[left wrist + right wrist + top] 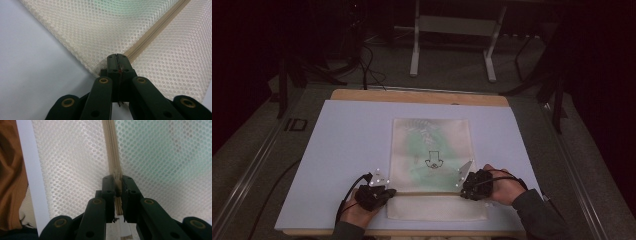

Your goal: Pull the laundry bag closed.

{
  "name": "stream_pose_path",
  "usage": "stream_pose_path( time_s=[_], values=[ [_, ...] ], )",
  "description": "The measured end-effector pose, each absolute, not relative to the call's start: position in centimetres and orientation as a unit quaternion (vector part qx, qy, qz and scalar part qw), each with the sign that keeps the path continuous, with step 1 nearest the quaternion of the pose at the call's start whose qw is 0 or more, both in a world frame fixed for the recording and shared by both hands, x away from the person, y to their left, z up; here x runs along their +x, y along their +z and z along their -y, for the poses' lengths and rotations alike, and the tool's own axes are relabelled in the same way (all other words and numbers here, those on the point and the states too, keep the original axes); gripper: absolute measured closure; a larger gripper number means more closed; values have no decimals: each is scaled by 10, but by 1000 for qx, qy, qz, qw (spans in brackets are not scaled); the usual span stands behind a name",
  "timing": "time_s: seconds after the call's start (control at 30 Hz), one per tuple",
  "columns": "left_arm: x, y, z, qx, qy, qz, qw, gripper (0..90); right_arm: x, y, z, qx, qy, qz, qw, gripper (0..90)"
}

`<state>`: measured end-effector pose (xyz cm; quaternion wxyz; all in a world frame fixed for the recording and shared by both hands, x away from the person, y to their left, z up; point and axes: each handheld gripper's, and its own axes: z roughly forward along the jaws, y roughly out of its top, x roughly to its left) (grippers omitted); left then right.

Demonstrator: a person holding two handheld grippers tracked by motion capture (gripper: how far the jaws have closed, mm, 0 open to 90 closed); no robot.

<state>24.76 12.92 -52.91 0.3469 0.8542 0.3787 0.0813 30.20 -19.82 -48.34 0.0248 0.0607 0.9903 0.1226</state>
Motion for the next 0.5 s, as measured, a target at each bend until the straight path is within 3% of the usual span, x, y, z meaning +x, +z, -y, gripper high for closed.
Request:
stream_pose_path(
  time_s=[0.5],
  values=[
    [248,-529,-129,854,80,-378,347,893,303,-482,210,69,120,-990,22,823]
  ],
)
